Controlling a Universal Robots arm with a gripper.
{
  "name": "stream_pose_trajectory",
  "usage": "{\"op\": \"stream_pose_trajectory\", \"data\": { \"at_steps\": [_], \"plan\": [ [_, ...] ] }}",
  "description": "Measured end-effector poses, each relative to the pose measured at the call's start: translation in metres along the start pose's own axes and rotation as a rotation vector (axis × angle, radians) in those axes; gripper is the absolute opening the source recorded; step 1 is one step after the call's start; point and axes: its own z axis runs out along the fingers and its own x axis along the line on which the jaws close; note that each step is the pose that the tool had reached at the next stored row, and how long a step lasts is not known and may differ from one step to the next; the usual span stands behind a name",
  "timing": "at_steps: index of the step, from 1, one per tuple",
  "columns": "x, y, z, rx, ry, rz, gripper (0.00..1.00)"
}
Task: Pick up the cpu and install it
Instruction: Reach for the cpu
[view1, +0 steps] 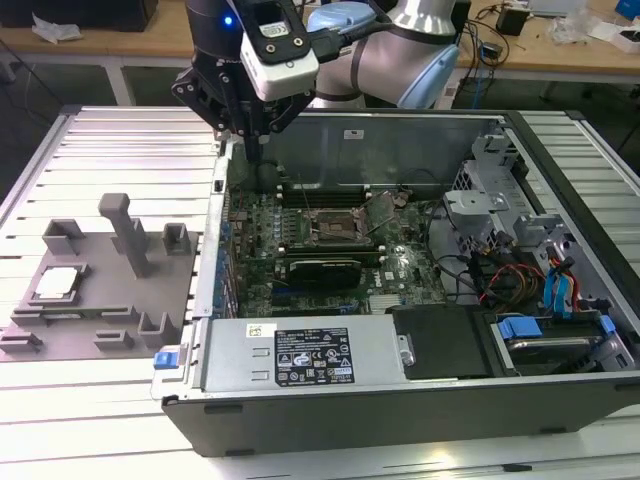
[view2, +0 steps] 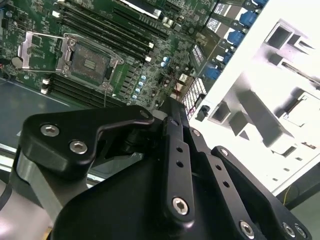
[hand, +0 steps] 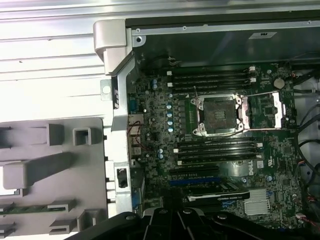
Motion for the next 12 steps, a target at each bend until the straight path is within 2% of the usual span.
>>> {"op": "stream_pose_trajectory", "data": {
  "at_steps": [12],
  "plan": [
    [0.0178, -0.0013, -0.0005, 0.0000, 0.0000, 0.000, 0.11]
  ]
}}
